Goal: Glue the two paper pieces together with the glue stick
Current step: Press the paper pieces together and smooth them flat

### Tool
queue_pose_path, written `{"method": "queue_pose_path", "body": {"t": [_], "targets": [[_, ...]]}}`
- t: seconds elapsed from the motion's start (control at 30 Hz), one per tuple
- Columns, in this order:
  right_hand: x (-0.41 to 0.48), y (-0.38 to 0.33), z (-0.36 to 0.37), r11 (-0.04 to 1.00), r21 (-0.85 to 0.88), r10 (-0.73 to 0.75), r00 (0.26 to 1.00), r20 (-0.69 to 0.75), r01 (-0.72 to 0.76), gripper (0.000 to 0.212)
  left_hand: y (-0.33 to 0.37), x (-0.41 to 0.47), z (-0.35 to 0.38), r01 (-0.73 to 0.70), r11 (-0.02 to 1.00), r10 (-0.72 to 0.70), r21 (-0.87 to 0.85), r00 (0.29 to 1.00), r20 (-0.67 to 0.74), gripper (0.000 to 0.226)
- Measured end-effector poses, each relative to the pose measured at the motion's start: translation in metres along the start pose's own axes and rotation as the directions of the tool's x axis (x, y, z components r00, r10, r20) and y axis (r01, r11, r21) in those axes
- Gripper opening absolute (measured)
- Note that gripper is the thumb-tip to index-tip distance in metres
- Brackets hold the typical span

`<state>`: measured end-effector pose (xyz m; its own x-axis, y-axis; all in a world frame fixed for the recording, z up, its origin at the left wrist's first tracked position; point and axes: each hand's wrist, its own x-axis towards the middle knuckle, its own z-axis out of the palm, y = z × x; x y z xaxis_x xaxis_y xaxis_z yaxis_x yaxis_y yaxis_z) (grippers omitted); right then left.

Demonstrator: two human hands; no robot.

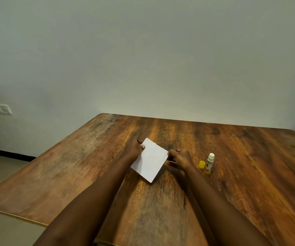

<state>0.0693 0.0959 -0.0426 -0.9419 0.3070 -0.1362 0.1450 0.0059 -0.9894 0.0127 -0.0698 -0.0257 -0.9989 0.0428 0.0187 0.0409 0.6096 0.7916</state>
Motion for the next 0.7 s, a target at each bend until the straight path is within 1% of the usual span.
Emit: {"method": "queue_pose_path", "body": {"t": [0.07, 0.17, 0.27, 0.33, 0.43, 0.53, 0.6, 0.67, 0.7], "targets": [[0.008, 0.004, 0.001, 0.999, -0.039, 0.004, 0.999, -0.041, -0.005, 0.019, -0.006, 0.003, 0.001, 0.057, 0.998, -0.058, 0.018, 0.998, 0.021, 0.028], [0.022, 0.008, 0.003, 0.995, -0.098, 0.015, 0.997, -0.069, -0.022, 0.019, -0.014, 0.016, 0.007, 0.106, 0.994, -0.107, 0.022, 0.993, 0.042, 0.028], [0.045, 0.011, 0.006, 0.981, -0.191, -0.009, 0.993, -0.114, -0.013, 0.019, -0.020, 0.031, 0.017, 0.123, 0.992, -0.123, 0.017, 0.992, 0.017, 0.027], [0.059, 0.014, 0.010, 0.969, -0.248, -0.037, 0.989, -0.146, -0.001, 0.015, -0.024, 0.042, 0.023, 0.132, 0.991, -0.133, 0.031, 0.991, 0.002, 0.025], [0.079, 0.023, 0.019, 0.946, -0.324, -0.067, 0.985, -0.161, 0.011, 0.011, -0.032, 0.059, 0.028, 0.163, 0.982, -0.165, 0.091, 0.986, 0.011, 0.025], [0.090, 0.035, 0.027, 0.915, -0.402, -0.111, 0.981, -0.162, 0.037, 0.013, -0.040, 0.071, 0.031, 0.204, 0.965, -0.211, 0.165, 0.977, 0.026, 0.047], [0.095, 0.040, 0.030, 0.892, -0.448, -0.145, 0.977, -0.158, 0.060, 0.012, -0.043, 0.077, 0.034, 0.213, 0.948, -0.228, 0.235, 0.973, 0.038, 0.054], [0.099, 0.040, 0.031, 0.880, -0.471, -0.161, 0.972, -0.171, 0.063, 0.013, -0.039, 0.079, 0.033, 0.206, 0.938, -0.229, 0.280, 0.972, 0.054, 0.050], [0.101, 0.040, 0.032, 0.877, -0.478, -0.162, 0.969, -0.185, 0.055, 0.013, -0.037, 0.080, 0.033, 0.201, 0.935, -0.228, 0.291, 0.972, 0.061, 0.043]]}}
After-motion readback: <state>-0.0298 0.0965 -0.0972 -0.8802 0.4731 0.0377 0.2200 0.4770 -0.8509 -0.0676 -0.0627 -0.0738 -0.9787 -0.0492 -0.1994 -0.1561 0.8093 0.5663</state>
